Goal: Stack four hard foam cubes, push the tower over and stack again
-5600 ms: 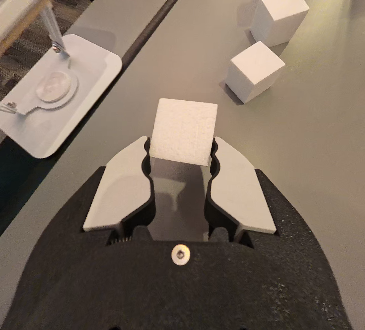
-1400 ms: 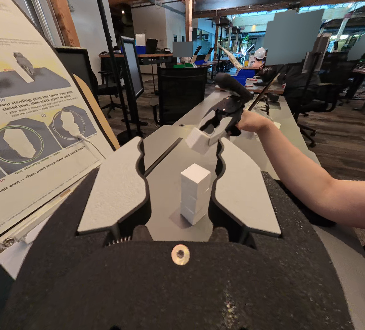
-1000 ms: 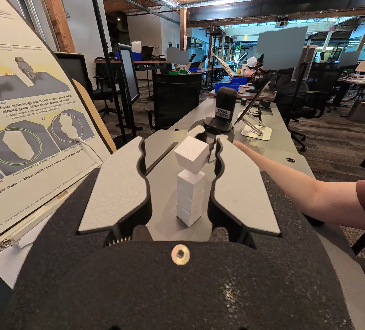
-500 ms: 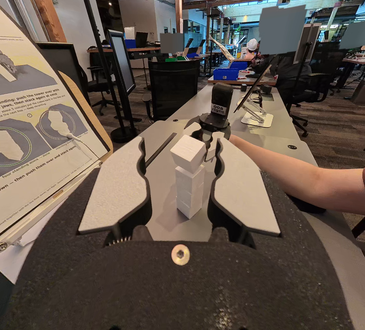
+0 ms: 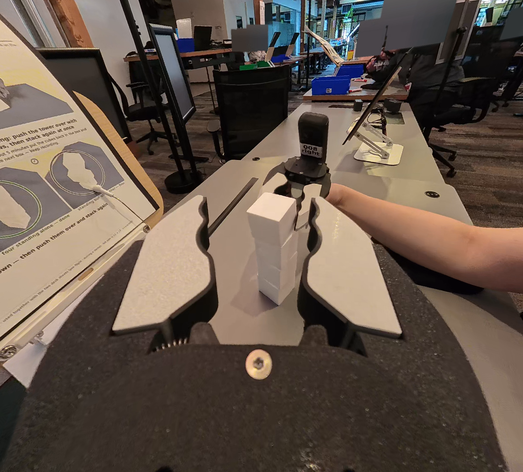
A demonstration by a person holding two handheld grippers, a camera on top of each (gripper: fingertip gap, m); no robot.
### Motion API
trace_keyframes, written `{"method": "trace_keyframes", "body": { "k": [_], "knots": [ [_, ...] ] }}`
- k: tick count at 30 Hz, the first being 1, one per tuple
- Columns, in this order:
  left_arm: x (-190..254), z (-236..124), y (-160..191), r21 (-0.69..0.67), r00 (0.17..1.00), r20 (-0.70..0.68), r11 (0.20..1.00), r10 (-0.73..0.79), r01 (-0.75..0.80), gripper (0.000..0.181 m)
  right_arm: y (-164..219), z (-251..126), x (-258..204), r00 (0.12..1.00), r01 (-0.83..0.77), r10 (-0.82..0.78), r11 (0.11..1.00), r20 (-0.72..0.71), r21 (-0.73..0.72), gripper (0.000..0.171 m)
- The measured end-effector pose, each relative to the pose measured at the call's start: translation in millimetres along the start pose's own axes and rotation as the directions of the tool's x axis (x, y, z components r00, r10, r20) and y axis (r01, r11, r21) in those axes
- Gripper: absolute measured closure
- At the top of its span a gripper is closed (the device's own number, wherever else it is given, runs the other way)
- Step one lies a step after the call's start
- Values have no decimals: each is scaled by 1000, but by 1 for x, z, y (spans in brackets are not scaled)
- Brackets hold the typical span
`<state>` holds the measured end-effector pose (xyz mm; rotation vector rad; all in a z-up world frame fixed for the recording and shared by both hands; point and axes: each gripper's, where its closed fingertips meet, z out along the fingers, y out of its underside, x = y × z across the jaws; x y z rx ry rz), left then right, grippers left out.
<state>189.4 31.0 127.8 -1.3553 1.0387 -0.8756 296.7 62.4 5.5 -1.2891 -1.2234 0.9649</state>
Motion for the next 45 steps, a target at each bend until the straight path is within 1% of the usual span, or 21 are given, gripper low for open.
{"method": "trace_keyframes", "body": {
  "k": [5, 9, 12, 14, 17, 19, 21, 24, 25, 26, 28, 30, 31, 35, 37, 38, 39, 40, 45],
  "knots": [
    [-10, 7, 4, -18, 998, 67, 1000, 16, -15, 114, 4, -2, 0, 1000, -9, 9, 1000, 1, -10, 113],
    [-34, 14, 12, -39, 978, 209, 999, 26, -19, 112, 4, -4, 0, 999, -32, 32, 999, 10, -7, 112],
    [-54, 20, 17, -39, 943, 330, 999, 40, -29, 110, 2, -8, 2, 999, -50, 50, 999, -2, -3, 99],
    [-70, 21, 24, -67, 900, 429, 997, 73, -49, 109, 1, -11, 1, 998, -59, 59, 998, -2, -10, 94],
    [-95, 15, 38, -176, 797, 575, 979, 184, -99, 109, 2, -23, 1, 997, -81, 80, 995, -21, -53, 86],
    [-107, 9, 46, -252, 729, 637, 961, 250, -110, 108, 0, -37, 1, 994, -109, 107, 992, -39, -70, 86],
    [-114, 4, 52, -295, 691, 666, 950, 280, -101, 108, 5, -54, 2, 979, -195, 188, 975, -74, -110, 87],
    [-124, -6, 56, -304, 632, 725, 951, 275, -65, 107, 19, -79, 5, 907, -417, 396, 895, -145, -160, 87],
    [-126, -10, 56, -300, 615, 741, 952, 271, -57, 107, 26, -86, 7, 878, -472, 442, 864, -182, -179, 91],
    [-129, -13, 56, -295, 599, 756, 954, 264, -48, 107, 34, -93, 9, 856, -508, 466, 837, -222, -202, 101],
    [-133, -22, 56, -281, 569, 784, 959, 249, -33, 107, 45, -105, 13, 840, -531, 464, 810, -282, -250, 124],
    [-136, -27, 56, -273, 555, 796, 961, 243, -29, 110, 55, -114, 16, 810, -574, 474, 764, -347, -297, 156],
    [-137, -30, 56, -275, 550, 799, 961, 244, -27, 109, 61, -119, 16, 776, -619, 499, 718, -384, -317, 169],
    [-142, -39, 58, -295, 521, 811, 955, 265, -26, 108, 98, -141, 13, 609, -788, 519, 481, -600, -383, 171],
    [-146, -47, 58, -300, 507, 819, 954, 269, -21, 107, 120, -160, 12, 513, -855, 441, 332, -736, -397, 171],
    [-148, -52, 58, -292, 502, 825, 956, 260, -16, 107, 129, -169, 10, 477, -877, 393, 268, -786, -398, 171],
    [-151, -59, 58, -278, 495, 834, 961, 244, -6, 107, 135, -172, 8, 454, -890, 369, 223, -811, -398, 171],
    [-155, -69, 57, -261, 485, 845, 965, 225, 7, 106, 139, -171, 7, 442, -897, 365, 197, -819, -396, 171],
    [-174, -132, 55, -129, 422, 903, 988, 82, 84, 105, 149, -159, 14, 399, -917, 335, 152, -854, -369, 171]
  ]
}}
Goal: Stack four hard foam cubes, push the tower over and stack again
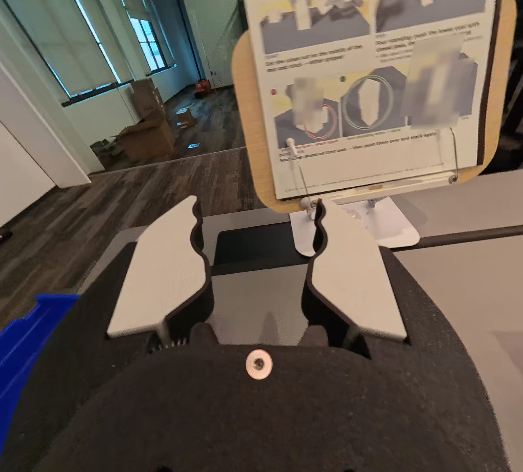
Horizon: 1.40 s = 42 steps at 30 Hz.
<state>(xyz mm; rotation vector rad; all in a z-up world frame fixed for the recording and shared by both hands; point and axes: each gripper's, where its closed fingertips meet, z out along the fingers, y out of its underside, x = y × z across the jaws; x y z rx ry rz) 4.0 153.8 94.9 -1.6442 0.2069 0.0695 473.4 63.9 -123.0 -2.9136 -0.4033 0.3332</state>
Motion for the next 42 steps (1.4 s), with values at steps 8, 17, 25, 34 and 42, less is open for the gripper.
{"method": "trace_keyframes", "body": {
  "k": [8, 17, 25, 34, 42],
  "knots": [
    [-48, -18, 9, -29, 986, -17, 986, -165, 164, 108, -19, 12, -48, 993, 109, -110, 994, -51, -33, 171],
    [-34, -19, 4, -41, 992, -37, 992, -122, 120, 107, -59, 9, -140, 882, 429, -404, 901, -241, 59, 171],
    [-28, -26, -5, -25, 994, -48, 995, -97, 96, 106, -71, -33, -172, 826, 535, -454, 819, -334, 209, 171],
    [-9, -22, 29, -189, 974, -222, 982, -46, 3, 106, -74, -56, -169, 833, 543, -455, 783, -315, 303, 171],
    [35, 10, 101, -384, 910, -412, 915, -51, -123, 122, -77, -55, -166, 824, 557, -469, 771, -317, 307, 162]
  ]
}}
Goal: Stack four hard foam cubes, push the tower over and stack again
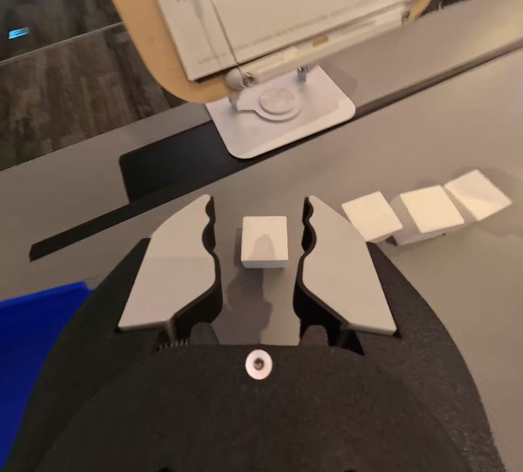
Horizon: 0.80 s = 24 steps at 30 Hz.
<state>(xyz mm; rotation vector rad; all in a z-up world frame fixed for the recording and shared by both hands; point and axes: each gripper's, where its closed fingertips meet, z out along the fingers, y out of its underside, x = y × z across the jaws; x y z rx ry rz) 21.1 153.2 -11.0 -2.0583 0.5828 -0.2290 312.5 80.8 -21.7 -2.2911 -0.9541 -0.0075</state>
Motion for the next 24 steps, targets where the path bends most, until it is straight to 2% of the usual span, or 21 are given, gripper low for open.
{"method": "trace_keyframes", "body": {
  "k": [2, 4, 8, 12, 16, 18, 21, 24],
  "knots": [
    [4, 18, 17, -64, 996, -15, 994, 89, -90, 124, 2, 2, 1, 1000, 3, -3, 1000, -2, -9, 160],
    [3, 33, 38, -165, 991, -13, 978, 130, -131, 113, 3, 5, 1, 1000, 9, -9, 1000, -3, -17, 157],
    [6, 52, 65, -270, 993, -52, 955, 110, -120, 108, 4, 15, -2, 999, 33, -32, 999, 9, -29, 147],
    [12, 61, 84, -339, 992, -105, 935, 75, -106, 104, -5, 30, -24, 979, 137, -144, 989, 141, 56, 122],
    [11, 69, 100, -401, 992, -104, 909, 75, -111, 107, -7, 53, -51, 904, 284, -333, 936, 266, 208, 93],
    [8, 73, 110, -444, 990, -94, 885, 108, -138, 117, -5, 68, -60, 875, 312, -383, 914, 296, 261, 91],
    [7, 71, 106, -445, 992, -79, 887, 101, -126, 118, 1, 87, -70, 853, 279, -373, 917, 364, 287, 92],
    [16, 59, 83, -383, 987, -107, 911, 124, -156, 118, 9, 100, -78, 830, 258, -364, 922, 422, 289, 96]
  ]
}}
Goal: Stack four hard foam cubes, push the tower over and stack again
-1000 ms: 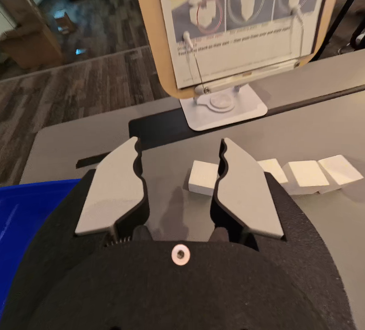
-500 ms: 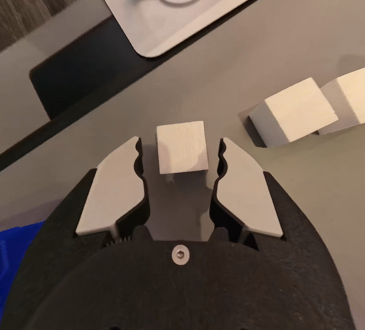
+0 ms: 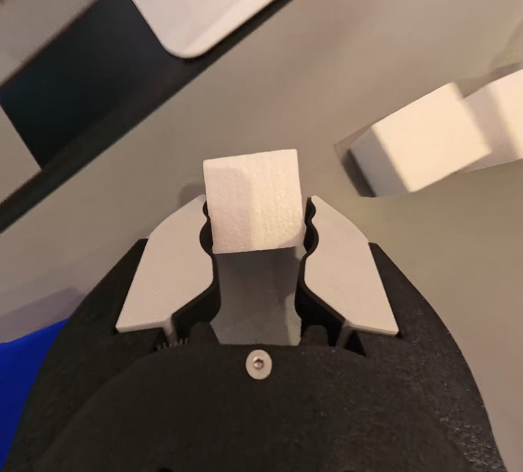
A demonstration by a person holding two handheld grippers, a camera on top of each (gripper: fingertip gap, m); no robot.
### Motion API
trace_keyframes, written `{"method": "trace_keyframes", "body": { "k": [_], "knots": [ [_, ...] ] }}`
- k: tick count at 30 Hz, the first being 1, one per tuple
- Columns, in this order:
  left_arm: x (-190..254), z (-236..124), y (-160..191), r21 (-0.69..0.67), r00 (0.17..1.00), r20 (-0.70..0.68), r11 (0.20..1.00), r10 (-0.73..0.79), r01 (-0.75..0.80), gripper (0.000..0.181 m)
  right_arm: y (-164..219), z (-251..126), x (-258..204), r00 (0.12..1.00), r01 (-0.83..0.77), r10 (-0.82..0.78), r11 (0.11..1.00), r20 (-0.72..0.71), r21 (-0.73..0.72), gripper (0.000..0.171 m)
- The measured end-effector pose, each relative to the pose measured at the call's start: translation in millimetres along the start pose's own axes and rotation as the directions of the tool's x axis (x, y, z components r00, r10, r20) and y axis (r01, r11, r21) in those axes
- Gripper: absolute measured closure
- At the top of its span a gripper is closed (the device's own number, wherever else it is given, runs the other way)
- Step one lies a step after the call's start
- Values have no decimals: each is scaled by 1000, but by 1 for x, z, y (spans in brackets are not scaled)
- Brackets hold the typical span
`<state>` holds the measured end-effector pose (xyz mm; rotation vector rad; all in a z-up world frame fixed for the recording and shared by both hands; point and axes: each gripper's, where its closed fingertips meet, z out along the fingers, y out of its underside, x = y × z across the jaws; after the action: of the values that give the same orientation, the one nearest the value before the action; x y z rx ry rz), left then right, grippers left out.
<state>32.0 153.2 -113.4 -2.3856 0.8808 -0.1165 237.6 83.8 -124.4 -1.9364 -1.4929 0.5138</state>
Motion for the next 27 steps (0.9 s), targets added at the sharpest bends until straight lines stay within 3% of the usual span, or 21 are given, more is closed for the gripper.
{"method": "trace_keyframes", "body": {
  "k": [2, 6, 11, 18, 22, 27],
  "knots": [
    [18, -22, -23, 99, 998, -59, 995, 38, -32, 118, 6, 2, -1, 1000, 15, -15, 1000, 14, -6, 111],
    [91, -58, -58, 285, 930, -220, 931, 294, -227, 118, 6, -15, 4, 999, -31, 29, 998, 43, 55, 112],
    [158, -47, -70, 344, 787, -282, 823, 549, -452, 118, 12, -65, 26, 994, -106, 108, 986, -11, 132, 112],
    [156, -27, -68, 324, 652, -304, 720, 694, -614, 118, 9, -119, 37, 984, -154, 171, 957, -48, 246, 112],
    [158, -25, -71, 339, 577, -345, 672, 740, -659, 118, 3, -125, 36, 986, -139, 157, 956, -51, 260, 112],
    [166, -18, -65, 339, 423, -394, 557, 816, -758, 118, 1, -120, 34, 990, -114, 130, 967, -56, 226, 111]
  ]
}}
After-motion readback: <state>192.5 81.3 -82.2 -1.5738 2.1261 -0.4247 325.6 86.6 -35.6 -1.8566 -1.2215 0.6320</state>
